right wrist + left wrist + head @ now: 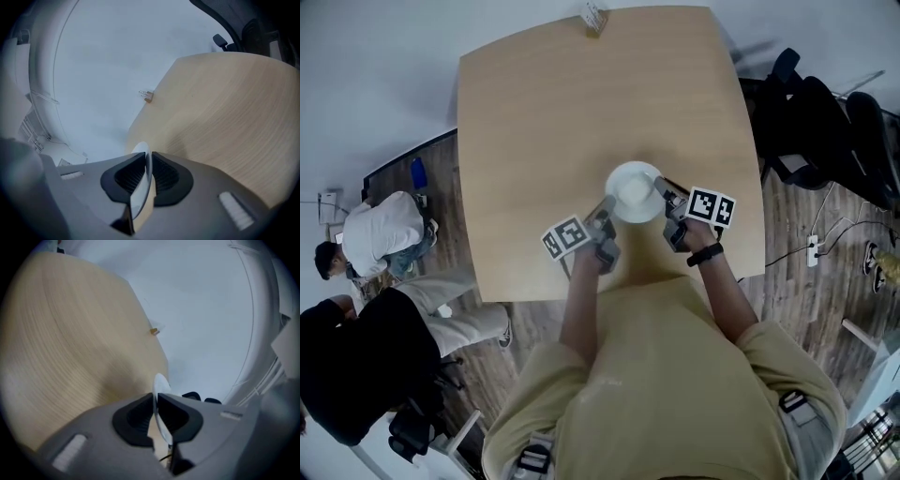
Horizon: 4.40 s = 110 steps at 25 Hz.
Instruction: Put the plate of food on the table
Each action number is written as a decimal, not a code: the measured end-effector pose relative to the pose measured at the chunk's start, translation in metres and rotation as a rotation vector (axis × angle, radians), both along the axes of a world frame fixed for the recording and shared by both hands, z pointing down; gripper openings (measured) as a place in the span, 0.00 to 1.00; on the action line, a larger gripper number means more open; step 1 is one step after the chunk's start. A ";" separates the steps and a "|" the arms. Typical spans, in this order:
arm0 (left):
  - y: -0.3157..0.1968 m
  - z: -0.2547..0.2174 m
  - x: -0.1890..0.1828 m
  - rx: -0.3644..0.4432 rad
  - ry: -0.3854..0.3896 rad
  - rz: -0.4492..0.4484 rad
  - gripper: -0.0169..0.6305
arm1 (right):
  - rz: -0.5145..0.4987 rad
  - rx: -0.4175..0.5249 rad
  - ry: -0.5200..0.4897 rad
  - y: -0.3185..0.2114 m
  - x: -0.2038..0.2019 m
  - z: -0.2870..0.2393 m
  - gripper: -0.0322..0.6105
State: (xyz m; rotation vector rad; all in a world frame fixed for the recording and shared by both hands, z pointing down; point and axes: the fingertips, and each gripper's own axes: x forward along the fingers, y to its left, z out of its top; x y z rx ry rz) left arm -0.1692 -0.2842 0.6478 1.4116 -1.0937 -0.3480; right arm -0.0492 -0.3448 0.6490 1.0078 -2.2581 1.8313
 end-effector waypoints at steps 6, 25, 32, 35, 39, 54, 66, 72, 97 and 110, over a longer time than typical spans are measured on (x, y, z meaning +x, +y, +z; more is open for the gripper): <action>-0.024 0.037 -0.020 -0.043 -0.091 0.040 0.08 | -0.035 -0.038 0.072 -0.024 -0.023 0.041 0.12; -0.033 0.094 -0.033 -0.157 -0.257 0.057 0.12 | -0.057 -0.103 0.200 -0.038 -0.040 0.092 0.14; -0.036 0.101 -0.032 -0.185 -0.326 0.081 0.13 | -0.048 -0.114 0.222 -0.041 -0.039 0.097 0.15; -0.033 0.107 -0.030 -0.205 -0.349 0.095 0.14 | -0.072 -0.122 0.245 -0.039 -0.040 0.103 0.16; -0.027 0.110 -0.028 -0.215 -0.395 0.137 0.16 | -0.137 -0.114 0.277 -0.033 -0.042 0.104 0.27; -0.022 0.055 -0.041 -0.039 -0.539 0.088 0.27 | -0.207 0.212 0.311 -0.027 -0.021 0.048 0.37; -0.001 -0.029 -0.017 0.235 -0.813 0.119 0.25 | -0.204 0.647 0.430 -0.001 0.002 -0.040 0.31; 0.015 -0.066 -0.004 0.331 -0.899 0.098 0.20 | -0.168 0.775 0.457 0.022 0.019 -0.075 0.20; 0.112 -0.155 0.030 0.576 -1.158 -0.042 0.03 | 0.022 1.029 0.538 0.124 0.085 -0.155 0.06; 0.140 -0.164 0.056 0.623 -1.160 -0.055 0.03 | 0.042 1.064 0.557 0.156 0.110 -0.169 0.06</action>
